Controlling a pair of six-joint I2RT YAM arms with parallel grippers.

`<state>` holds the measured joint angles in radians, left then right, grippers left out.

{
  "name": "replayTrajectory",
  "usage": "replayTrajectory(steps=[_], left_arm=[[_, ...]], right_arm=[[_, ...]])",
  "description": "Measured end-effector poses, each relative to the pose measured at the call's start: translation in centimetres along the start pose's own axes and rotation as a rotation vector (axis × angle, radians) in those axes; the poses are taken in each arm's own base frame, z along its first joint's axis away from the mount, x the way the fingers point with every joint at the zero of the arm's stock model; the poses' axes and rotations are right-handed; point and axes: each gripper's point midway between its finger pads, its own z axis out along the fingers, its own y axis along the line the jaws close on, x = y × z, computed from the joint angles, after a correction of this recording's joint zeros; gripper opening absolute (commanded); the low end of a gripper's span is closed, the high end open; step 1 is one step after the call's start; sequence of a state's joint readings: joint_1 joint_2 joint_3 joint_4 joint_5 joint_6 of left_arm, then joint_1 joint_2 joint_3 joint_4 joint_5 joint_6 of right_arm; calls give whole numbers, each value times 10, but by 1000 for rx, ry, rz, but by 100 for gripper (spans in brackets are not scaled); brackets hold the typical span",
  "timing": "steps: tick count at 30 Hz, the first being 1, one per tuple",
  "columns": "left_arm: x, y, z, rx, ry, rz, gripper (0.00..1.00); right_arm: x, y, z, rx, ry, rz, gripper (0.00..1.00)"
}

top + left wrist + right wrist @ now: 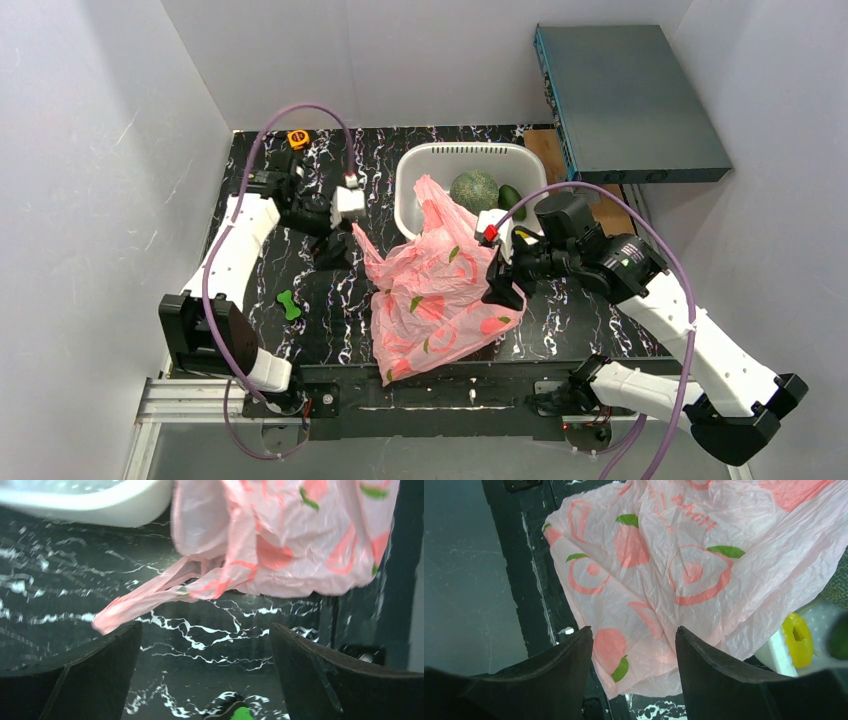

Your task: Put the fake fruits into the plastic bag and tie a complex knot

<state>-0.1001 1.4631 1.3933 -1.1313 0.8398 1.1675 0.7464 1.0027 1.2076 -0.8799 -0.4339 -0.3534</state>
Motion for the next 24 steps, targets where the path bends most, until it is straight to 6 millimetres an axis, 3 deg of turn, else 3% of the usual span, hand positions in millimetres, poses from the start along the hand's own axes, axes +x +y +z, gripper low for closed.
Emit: replayTrajectory(steps=[5, 9, 12, 14, 15, 18, 21, 24], left_arm=[[22, -19, 36, 135, 100, 302, 98], [37, -19, 65, 193, 163, 463, 98], [54, -14, 82, 229, 225, 487, 97], [69, -13, 88, 240, 264, 476, 83], [80, -16, 89, 248, 289, 464, 67], [106, -37, 81, 277, 363, 385, 35], [107, -57, 61, 250, 385, 280, 0], [90, -74, 34, 150, 330, 106, 0]], right_arm=[[10, 4, -2, -11, 30, 0, 69], [12, 7, -7, -11, 30, -3, 69], [12, 10, -11, -8, 23, -10, 69], [12, 10, -13, -6, 17, -14, 69], [11, 11, -13, -5, 14, -16, 69], [11, 11, -14, -4, 10, -16, 69], [9, 11, -14, -1, 3, -12, 69], [1, 8, -12, 5, -25, -10, 69]])
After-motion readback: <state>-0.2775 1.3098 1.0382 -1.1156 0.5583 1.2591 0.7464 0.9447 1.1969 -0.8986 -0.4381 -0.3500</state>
